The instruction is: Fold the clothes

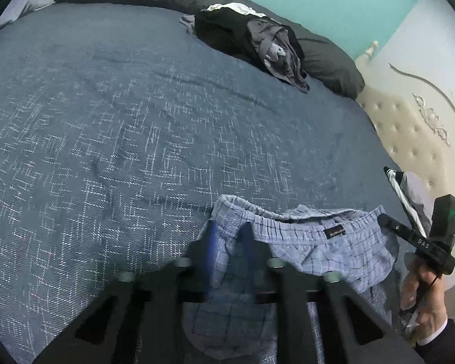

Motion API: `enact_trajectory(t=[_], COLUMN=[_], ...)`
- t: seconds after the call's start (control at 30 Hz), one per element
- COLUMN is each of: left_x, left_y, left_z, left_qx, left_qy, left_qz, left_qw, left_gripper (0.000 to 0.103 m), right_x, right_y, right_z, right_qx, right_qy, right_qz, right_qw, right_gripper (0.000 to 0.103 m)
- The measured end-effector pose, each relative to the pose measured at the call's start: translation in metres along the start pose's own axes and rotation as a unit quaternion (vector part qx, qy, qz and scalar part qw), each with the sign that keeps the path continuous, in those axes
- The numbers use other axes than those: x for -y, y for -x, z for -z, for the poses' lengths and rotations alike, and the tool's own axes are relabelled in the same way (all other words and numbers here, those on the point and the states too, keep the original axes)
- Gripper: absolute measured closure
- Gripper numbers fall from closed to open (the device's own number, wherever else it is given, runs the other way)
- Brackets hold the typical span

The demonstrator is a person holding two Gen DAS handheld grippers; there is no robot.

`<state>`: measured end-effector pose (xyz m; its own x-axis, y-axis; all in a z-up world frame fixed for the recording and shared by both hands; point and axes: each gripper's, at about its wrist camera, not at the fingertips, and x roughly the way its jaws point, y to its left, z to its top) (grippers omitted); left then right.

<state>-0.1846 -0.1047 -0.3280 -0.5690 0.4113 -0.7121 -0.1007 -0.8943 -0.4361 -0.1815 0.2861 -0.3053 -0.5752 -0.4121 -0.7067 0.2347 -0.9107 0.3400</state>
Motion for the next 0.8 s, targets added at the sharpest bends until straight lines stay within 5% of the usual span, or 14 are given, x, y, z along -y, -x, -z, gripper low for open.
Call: enact_trajectory(t=[0.07,0.23,0.5,0.8], left_x=[0.001,0.006,0.008,0.021], left_y=[0.0,0.013,0.004,-0.002], left_z=[0.0,-0.01,-0.006,-0.002], left_qx=[0.003,0.035,0.0,-0.005], left_qy=[-0.001,-0.003,-0.013,-0.047], left_qz=[-0.004,-0.011,-0.007,-0.017], left_qw=[1.0,0.9993,0.9999,0.9987], left_gripper=[0.103,0.103,0.103,0.065], right_x=[0.0,0.0,0.002,0.001], right_y=[0.002,0.012,0.015,0.015], right_z=[-0.001,-0.005,-0.007,-0.007], right_qx=[0.007,0.03,0.037,0.038], right_qy=[-0.001,-0.001,-0.006,-0.006], right_qz=[-0.005,-0.012,-0.016,-0.019], right_qw=[1.0,0.999,0.999,0.999], right_gripper=[0.094,0.095,0.095,0.095])
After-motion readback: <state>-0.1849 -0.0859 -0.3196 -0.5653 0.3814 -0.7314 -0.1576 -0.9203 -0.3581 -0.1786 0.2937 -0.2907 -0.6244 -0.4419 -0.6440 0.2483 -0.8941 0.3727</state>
